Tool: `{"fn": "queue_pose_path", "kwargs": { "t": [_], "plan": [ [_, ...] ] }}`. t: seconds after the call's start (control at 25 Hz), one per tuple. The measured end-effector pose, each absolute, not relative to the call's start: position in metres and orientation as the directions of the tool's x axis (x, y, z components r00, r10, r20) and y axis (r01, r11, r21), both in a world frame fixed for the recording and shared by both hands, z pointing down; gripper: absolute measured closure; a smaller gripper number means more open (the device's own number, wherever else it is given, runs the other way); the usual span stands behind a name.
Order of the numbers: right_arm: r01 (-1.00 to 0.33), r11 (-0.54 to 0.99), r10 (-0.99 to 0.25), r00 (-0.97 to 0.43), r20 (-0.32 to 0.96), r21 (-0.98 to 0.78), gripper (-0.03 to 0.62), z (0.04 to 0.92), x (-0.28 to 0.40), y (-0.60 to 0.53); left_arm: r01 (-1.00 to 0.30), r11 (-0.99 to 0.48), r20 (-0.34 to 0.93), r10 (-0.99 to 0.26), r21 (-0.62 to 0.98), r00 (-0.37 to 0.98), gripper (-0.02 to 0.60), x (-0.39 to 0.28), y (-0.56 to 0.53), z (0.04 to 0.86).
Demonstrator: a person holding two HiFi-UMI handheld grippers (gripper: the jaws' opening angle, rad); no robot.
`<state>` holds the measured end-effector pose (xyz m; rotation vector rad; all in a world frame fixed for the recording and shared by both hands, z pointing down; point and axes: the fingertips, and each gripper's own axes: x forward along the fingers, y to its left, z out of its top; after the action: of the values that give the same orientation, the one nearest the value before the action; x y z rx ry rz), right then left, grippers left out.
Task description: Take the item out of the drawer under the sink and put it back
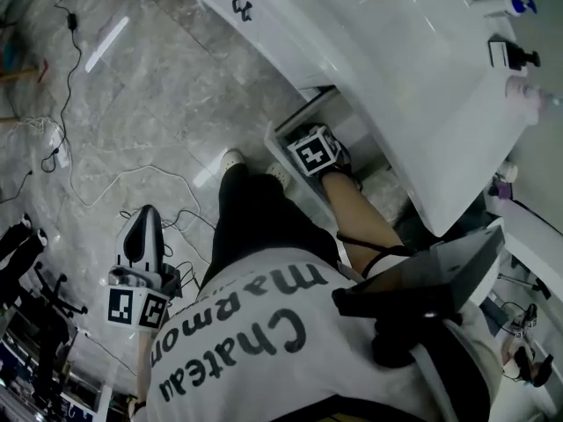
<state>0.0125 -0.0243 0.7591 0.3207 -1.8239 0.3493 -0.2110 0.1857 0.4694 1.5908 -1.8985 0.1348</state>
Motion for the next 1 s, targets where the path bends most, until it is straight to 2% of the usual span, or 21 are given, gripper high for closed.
{"fn": "queue_pose_path", "kwargs": {
  "t": [0.16,0.32,0.6,1.0],
  "plan": [
    [-0.439,0.894,-0.041,-0.266,0.963,-0.084,0.485,0.744,0.027,-0.02,-0.918,0.237,0.519,-0.854,0.318,-0.041,0.572,-0.208,0.184,0.456],
    [-0.494,0.863,-0.085,-0.355,0.931,-0.109,0.488,0.721,0.031,-0.02,-0.927,0.194,0.502,-0.865,0.32,-0.008,0.572,-0.203,0.18,0.452],
    [-0.589,0.801,-0.218,-0.457,0.862,-0.109,0.493,0.684,0.051,-0.023,-0.948,0.049,0.435,-0.895,0.315,0.099,0.572,-0.186,0.151,0.433],
    [-0.674,0.725,-0.416,-0.593,0.69,-0.142,0.493,0.598,0.073,-0.027,-0.938,-0.156,0.372,-0.888,0.308,0.27,0.572,-0.14,0.118,0.411]
  ]
}}
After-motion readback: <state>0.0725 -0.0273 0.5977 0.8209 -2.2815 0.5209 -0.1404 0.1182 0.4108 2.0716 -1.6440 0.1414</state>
